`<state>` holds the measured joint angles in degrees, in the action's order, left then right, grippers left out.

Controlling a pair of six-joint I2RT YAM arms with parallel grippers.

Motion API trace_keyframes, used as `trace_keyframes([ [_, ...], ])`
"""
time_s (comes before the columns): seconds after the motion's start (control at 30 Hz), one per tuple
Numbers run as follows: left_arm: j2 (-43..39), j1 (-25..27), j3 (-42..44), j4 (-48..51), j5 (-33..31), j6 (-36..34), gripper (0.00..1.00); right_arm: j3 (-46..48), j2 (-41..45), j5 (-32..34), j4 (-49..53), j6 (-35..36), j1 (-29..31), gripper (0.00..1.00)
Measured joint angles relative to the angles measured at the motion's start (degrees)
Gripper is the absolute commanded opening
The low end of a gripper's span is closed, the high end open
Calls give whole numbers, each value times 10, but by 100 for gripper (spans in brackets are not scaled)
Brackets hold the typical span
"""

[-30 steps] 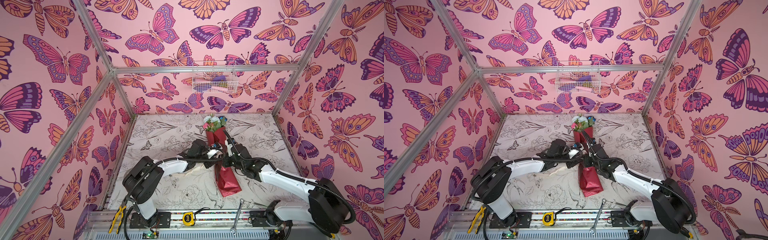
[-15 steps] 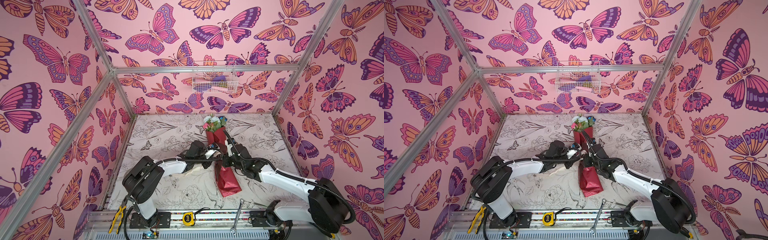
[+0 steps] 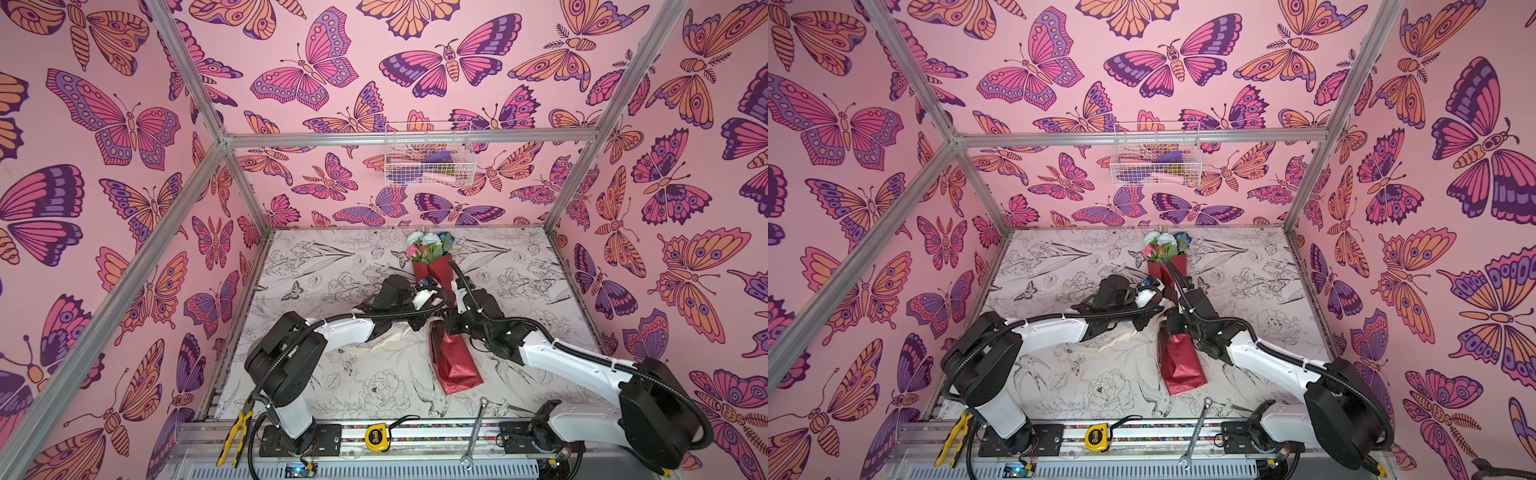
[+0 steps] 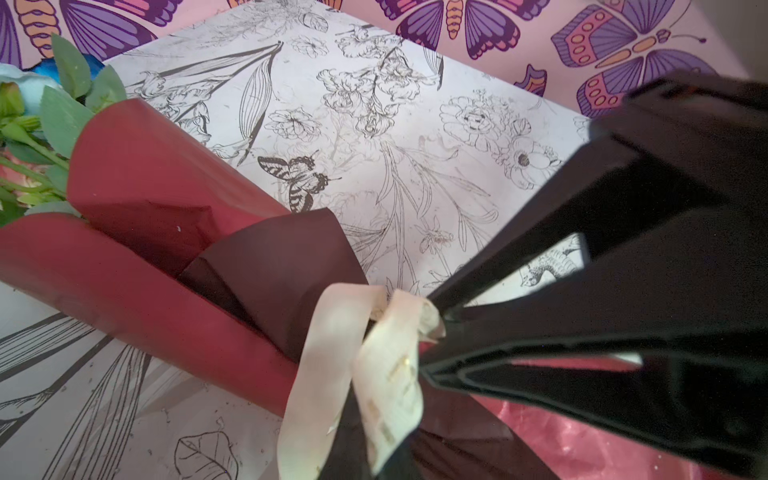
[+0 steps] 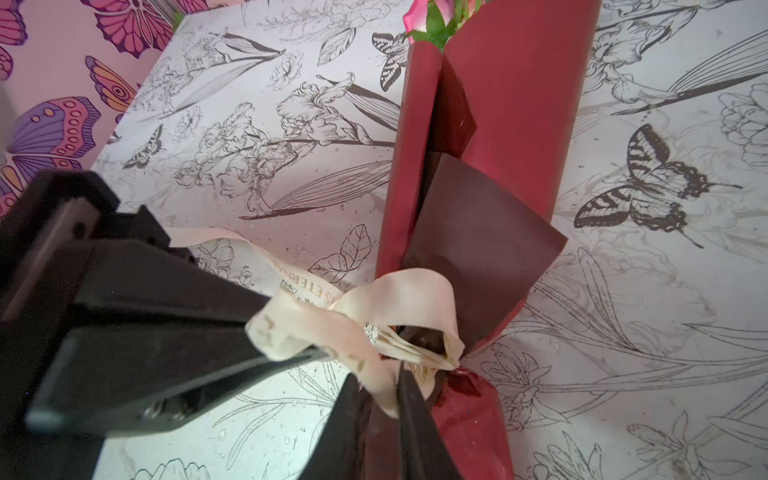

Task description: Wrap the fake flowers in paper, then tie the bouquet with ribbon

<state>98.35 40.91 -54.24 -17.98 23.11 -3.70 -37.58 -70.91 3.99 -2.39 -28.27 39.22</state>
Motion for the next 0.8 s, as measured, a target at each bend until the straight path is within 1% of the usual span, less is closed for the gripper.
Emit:
trace_keyframes([
  [0.13,0,0,-4,0,0,24,0,28,101,14,19,-10,2,34],
  [0.23,0,-2,-5,0,0,37,0,40,189,40,56,-15,13,35],
  [0.3,0,-4,-6,0,1,44,0,39,239,67,87,-13,40,35],
  [0.4,0,-11,-9,0,7,56,0,30,275,119,139,3,126,35],
  [0.47,2,-19,-13,0,17,65,0,12,260,156,172,17,203,35],
  [0.5,4,-23,-16,0,23,70,0,4,246,171,182,23,232,35],
  [0.6,14,-36,-24,0,43,84,0,-32,160,212,207,42,315,35],
  [0.7,29,-46,-34,2,66,98,0,-76,45,224,213,65,364,35],
  [0.8,46,-54,-43,5,87,108,0,-128,-68,211,206,97,381,38],
])
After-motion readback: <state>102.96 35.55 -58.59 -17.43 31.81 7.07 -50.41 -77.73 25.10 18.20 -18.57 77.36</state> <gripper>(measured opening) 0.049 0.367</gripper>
